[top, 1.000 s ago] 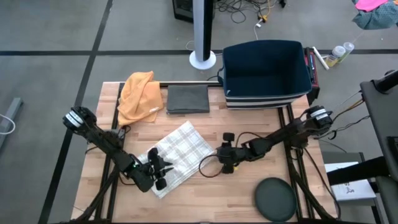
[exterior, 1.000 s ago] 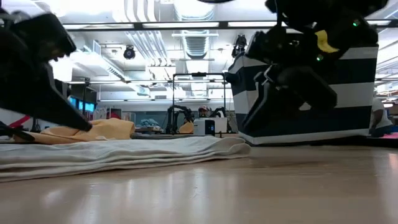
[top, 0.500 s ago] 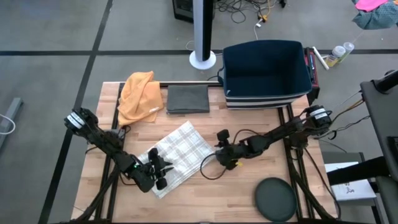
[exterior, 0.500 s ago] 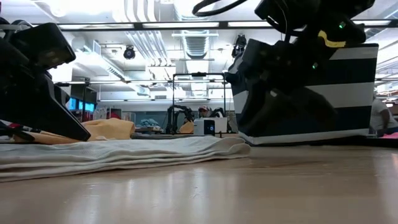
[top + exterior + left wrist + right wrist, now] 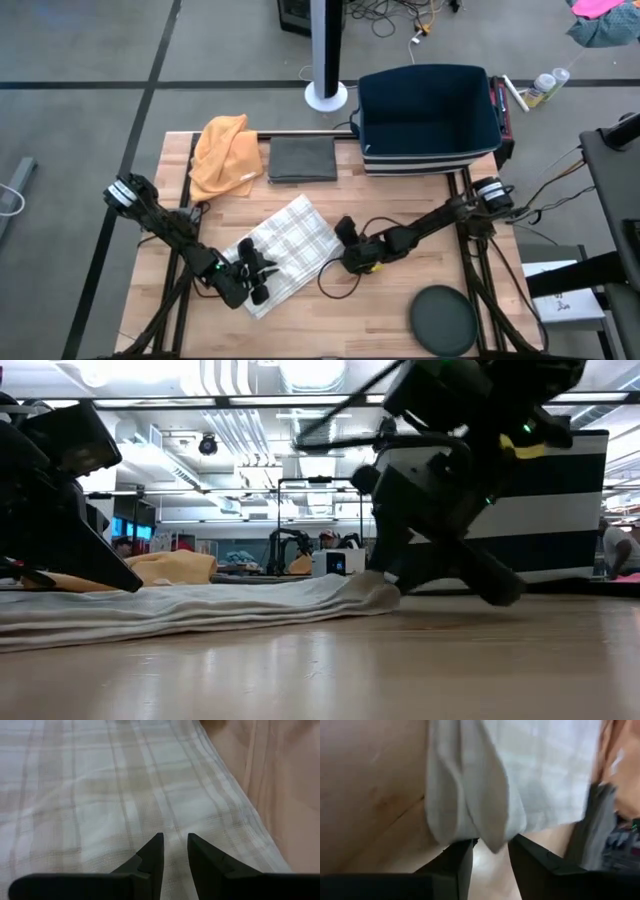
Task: Fold kitchen towel into neat rectangle
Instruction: Fold the white patterned towel
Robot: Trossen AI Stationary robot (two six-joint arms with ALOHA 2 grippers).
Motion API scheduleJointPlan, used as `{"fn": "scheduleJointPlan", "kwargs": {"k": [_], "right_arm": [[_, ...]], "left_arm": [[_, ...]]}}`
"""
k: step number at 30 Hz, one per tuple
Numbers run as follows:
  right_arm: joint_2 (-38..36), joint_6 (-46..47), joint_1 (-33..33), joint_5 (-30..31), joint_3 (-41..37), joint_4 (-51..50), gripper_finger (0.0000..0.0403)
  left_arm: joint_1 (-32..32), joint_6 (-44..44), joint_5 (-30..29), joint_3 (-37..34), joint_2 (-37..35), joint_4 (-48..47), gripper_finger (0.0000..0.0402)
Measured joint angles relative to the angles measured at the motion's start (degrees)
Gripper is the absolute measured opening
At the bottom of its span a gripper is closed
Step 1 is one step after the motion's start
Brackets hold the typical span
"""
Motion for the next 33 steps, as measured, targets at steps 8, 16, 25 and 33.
{"fn": "scheduleJointPlan", "kwargs": {"k": [8, 16, 25, 33], "right_arm": [[-0.3, 4.7, 0.3, 1.0, 4.4, -11.3, 0.0103], [0.0, 9.2, 0.8, -0.2, 5.3, -12.1, 0.0109], [0.1, 6.6, 2.9, 2.8, 6.4, -11.7, 0.0092], [0.1, 4.8, 2.8, 2.7, 6.4, -10.5, 0.0078]], "left_arm": [[0.0, -1.2, 0.5, -0.2, 0.0, -0.5, 0.0077], [0.0, -1.2, 0.3, -0.7, 0.0, -0.8, 0.0077], [0.0, -1.4, 0.0, -0.9, 0.0, -0.4, 0.0077], [0.0, -1.2, -1.6, -0.9, 0.0, -0.3, 0.0077]]}}
